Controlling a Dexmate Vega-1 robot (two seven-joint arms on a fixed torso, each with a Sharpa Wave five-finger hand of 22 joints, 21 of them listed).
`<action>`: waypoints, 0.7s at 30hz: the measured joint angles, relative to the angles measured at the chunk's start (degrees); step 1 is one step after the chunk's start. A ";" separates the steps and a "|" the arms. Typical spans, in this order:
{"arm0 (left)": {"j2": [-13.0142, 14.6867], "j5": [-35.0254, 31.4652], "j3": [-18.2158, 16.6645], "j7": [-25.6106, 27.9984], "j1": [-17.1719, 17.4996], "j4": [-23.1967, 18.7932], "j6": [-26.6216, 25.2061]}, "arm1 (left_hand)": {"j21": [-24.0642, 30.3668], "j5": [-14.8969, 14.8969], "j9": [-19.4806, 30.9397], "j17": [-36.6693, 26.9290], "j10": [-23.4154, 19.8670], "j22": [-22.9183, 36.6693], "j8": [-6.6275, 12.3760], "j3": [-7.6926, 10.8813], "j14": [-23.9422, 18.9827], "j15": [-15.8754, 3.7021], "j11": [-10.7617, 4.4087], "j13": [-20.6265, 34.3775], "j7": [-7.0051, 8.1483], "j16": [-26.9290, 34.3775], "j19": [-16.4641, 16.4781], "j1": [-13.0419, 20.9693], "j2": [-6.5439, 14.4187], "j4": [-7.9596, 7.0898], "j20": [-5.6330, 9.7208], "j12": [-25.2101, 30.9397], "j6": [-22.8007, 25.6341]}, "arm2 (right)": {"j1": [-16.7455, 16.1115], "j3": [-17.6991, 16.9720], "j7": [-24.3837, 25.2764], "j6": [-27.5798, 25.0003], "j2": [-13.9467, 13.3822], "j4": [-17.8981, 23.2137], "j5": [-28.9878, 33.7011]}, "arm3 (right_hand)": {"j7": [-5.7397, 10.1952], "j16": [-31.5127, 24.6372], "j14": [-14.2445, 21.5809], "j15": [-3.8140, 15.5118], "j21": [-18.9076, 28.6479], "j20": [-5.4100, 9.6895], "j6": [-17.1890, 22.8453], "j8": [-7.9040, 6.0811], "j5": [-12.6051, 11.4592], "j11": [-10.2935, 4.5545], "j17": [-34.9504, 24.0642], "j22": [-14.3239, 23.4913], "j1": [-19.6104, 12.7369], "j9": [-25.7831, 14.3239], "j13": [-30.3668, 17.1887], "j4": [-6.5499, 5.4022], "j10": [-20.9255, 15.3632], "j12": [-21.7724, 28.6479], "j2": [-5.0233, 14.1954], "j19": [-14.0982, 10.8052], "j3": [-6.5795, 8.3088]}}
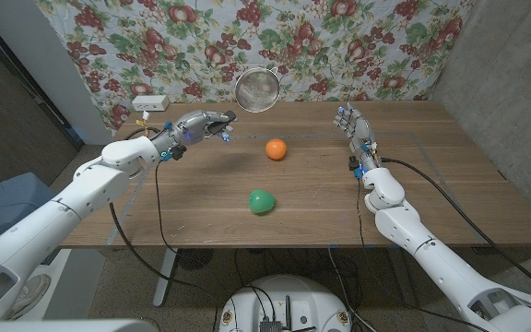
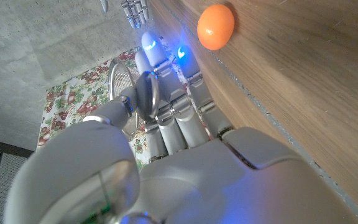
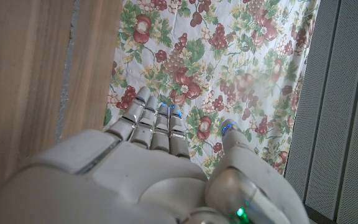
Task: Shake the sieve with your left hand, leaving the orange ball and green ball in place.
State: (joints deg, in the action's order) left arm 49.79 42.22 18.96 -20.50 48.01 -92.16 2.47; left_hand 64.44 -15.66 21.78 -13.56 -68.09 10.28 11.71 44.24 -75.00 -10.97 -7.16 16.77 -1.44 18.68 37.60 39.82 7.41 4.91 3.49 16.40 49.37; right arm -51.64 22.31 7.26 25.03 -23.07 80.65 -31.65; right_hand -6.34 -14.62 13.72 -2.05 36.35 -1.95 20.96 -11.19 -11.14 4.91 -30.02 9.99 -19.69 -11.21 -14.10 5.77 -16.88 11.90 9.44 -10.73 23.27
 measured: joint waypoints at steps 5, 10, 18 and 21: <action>0.48 0.99 -0.33 1.84 0.59 -1.44 -2.66 | 0.43 0.98 -0.26 0.04 0.00 0.28 0.00 0.43 -0.22 -0.22 -0.01 -0.64 0.00 0.00 0.53 0.00 0.00 1.30 0.08 -0.31 0.00 | -0.01 -0.02 -0.10 -0.12 -0.06 0.01 -0.08 | 0.00 0.00 0.00 0.00 0.00 0.00 0.00 0.00 0.00 0.00 0.00 0.00 0.00 0.00 0.00 0.00 0.00 0.00 0.00 0.00 0.00; 0.97 2.58 -0.63 3.60 1.06 -2.76 -6.18 | 0.88 1.94 -0.53 0.26 0.01 0.27 0.00 0.70 -0.25 -0.25 -0.01 -1.15 -0.24 0.40 1.05 0.01 -0.01 2.05 0.18 -0.32 -0.24 | -0.01 -0.06 -0.28 -0.18 -0.09 0.01 -0.25 | 0.00 -0.02 0.00 0.00 0.00 0.00 0.00 0.00 0.00 0.00 0.29 0.00 0.00 0.00 -0.01 0.00 0.00 0.00 0.00 0.00 0.00; 1.70 4.88 -0.82 5.24 1.28 -4.21 -11.05 | 2.14 3.89 -1.33 0.53 -1.01 0.27 -0.29 1.61 -0.54 -0.52 0.65 -2.32 -1.30 0.62 2.36 0.56 -0.56 2.96 0.30 -0.50 -0.67 | -0.06 -0.10 -0.40 -0.18 -0.14 -0.07 -0.35 | 0.00 -0.22 0.00 0.00 0.00 0.00 0.00 0.00 0.00 0.00 0.29 0.00 0.00 0.00 -0.01 0.00 0.00 0.00 0.00 0.00 0.00; 1.93 5.71 -1.05 5.99 1.51 -4.79 -12.52 | 2.14 4.29 -1.36 0.79 -1.08 0.27 -0.30 1.79 -0.63 -0.61 0.72 -2.55 -1.48 0.62 2.36 0.55 -0.55 3.14 0.30 -0.50 -0.83 | -0.11 -0.10 -0.41 -0.20 -0.18 -0.08 -0.36 | 0.00 -0.22 0.00 0.00 0.00 0.00 0.00 0.00 0.00 0.00 0.28 0.00 0.00 0.00 -0.01 0.00 0.00 0.00 0.00 0.00 0.00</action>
State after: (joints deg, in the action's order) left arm 51.72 47.92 17.91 -14.51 49.52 -96.95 -10.05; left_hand 66.58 -11.37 20.42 -12.77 -69.17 10.55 11.41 46.03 -75.63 -11.59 -6.43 14.22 -2.92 19.30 39.95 40.38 6.85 8.05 3.79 15.89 48.54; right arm -51.74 22.20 6.85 24.83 -23.25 80.58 -32.01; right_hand -6.34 -14.84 13.72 -2.05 36.35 -1.95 20.96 -11.19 -11.14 4.91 -29.74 9.99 -19.69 -11.21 -14.11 5.77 -16.88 11.90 9.44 -10.73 23.26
